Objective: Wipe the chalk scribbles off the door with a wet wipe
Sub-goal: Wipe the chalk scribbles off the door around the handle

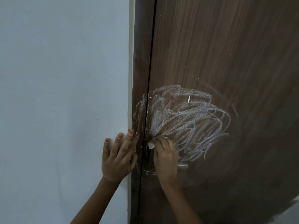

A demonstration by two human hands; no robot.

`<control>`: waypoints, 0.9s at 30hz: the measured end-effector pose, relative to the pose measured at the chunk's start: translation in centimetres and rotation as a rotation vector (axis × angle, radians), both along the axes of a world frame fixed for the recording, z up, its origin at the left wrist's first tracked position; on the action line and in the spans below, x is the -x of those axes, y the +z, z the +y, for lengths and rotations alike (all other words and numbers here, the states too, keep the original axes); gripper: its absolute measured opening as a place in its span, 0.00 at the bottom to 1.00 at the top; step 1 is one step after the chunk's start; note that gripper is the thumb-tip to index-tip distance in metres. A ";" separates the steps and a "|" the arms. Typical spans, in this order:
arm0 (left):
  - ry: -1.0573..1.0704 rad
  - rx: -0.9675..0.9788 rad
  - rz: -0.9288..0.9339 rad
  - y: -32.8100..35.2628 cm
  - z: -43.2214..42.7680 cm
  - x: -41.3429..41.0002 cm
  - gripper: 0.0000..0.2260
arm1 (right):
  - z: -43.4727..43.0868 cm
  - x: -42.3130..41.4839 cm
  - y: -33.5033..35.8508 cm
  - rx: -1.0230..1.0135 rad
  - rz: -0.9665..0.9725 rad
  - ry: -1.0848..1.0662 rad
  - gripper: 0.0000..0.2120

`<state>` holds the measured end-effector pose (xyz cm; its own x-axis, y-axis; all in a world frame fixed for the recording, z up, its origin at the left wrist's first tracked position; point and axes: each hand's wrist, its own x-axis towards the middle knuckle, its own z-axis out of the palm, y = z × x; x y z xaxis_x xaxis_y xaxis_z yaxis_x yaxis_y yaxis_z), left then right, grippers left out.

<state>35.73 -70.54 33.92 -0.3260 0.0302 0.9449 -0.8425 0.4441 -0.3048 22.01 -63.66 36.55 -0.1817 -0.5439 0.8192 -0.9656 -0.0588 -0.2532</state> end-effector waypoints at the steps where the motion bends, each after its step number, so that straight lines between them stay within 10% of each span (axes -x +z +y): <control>1: -0.001 0.000 -0.001 0.0 0.0 0.0 0.23 | -0.1 -0.2 -0.2 -0.002 0.038 0.011 0.15; 6: 0.002 -0.002 -0.002 0.0 0.0 0.0 0.23 | 0.4 0.8 -0.8 -0.005 0.121 0.023 0.11; 12: -0.001 -0.001 0.003 0.1 0.0 0.1 0.24 | 0.9 4.3 1.1 0.351 -0.549 -0.084 0.15; 23: -0.003 -0.008 -0.008 0.3 0.2 -0.1 0.24 | -1.1 -0.1 -0.4 0.029 0.188 0.070 0.15; 27: -0.006 -0.009 0.001 0.2 0.2 -0.1 0.24 | -0.5 2.3 -0.1 0.118 -0.031 -0.030 0.14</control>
